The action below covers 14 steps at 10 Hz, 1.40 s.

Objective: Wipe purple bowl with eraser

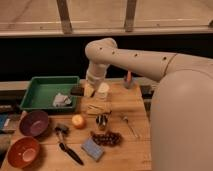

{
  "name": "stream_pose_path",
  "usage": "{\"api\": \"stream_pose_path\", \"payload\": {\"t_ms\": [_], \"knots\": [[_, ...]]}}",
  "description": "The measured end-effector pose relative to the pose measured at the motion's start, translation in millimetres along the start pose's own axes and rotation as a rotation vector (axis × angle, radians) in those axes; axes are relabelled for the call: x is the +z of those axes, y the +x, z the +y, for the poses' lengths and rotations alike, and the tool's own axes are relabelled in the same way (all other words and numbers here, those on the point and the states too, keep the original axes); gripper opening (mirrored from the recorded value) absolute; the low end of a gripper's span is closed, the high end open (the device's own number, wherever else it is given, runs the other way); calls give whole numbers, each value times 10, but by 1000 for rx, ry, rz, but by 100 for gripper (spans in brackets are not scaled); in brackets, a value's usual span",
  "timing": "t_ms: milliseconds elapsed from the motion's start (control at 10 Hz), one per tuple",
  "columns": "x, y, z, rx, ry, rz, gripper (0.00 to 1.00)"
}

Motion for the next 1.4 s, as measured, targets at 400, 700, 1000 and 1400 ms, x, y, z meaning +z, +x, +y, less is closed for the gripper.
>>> {"api": "stream_pose_path", "payload": {"t_ms": [400, 700, 1000, 1400], "knots": [[-5, -47, 40, -27, 5, 4, 0], [76, -378, 291, -147, 18, 27, 0], [360, -944, 765, -309, 4, 63, 0], [1006, -1124, 1410, -452, -85, 100, 0]]}}
